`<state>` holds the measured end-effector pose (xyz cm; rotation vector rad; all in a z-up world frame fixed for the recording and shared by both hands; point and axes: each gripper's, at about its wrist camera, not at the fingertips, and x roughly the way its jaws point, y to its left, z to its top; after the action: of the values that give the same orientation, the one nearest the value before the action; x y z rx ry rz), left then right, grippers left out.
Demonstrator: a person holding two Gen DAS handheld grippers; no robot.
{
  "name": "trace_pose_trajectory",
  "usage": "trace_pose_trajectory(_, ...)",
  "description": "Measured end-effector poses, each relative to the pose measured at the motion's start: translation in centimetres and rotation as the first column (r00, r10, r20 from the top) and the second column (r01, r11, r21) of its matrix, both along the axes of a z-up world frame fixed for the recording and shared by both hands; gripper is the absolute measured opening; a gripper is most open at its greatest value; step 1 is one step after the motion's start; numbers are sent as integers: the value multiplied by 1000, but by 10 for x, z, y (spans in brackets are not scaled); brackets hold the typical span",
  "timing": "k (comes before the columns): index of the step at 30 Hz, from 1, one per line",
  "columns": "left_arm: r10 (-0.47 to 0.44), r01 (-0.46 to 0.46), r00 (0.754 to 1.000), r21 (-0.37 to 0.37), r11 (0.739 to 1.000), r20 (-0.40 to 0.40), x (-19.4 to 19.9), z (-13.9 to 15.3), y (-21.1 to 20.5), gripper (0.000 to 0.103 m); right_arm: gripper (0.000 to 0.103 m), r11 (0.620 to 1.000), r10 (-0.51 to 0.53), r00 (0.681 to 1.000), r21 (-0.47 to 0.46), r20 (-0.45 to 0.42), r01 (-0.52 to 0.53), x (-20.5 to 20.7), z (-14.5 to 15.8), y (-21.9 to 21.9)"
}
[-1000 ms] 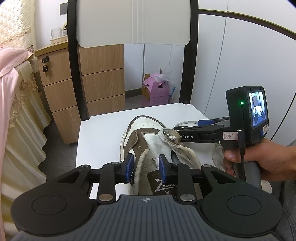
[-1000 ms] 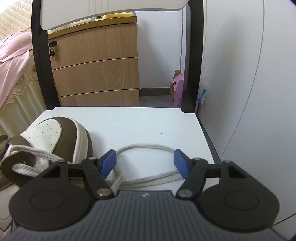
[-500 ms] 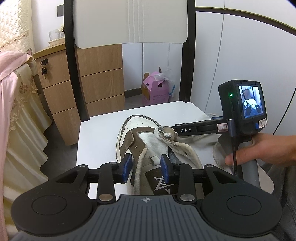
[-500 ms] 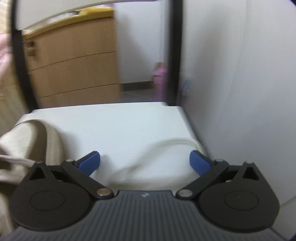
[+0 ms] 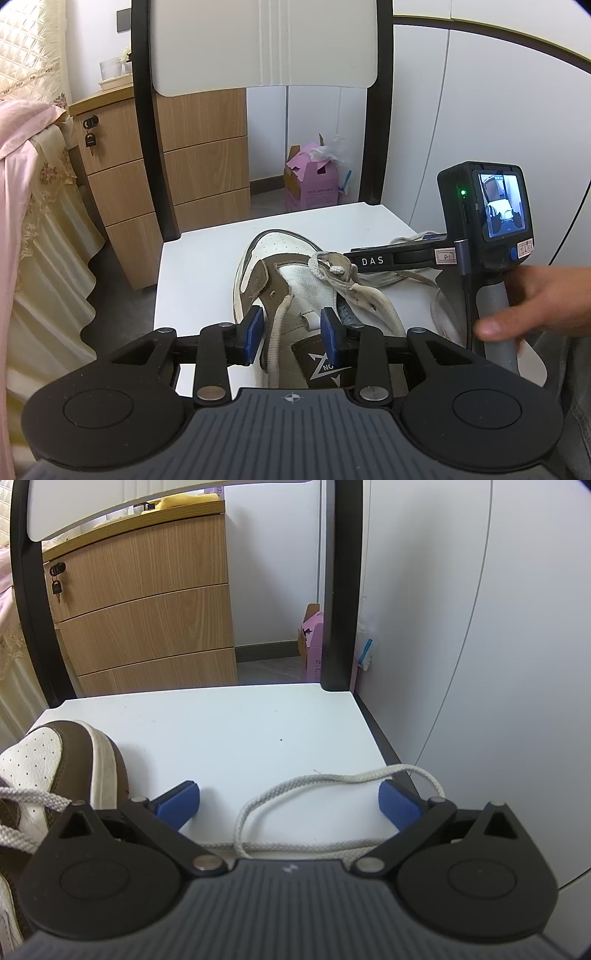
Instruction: Lace up shoes with both hands
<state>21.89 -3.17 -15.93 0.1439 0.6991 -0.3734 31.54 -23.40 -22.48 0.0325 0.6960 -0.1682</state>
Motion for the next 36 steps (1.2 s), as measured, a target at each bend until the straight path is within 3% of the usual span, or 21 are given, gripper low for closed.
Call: trace_pose_trajectory(36, 6, -6, 1000, 4, 1000, 2, 2, -1, 1, 38, 103, 1000, -2, 1000, 1, 1, 2, -1, 2, 1)
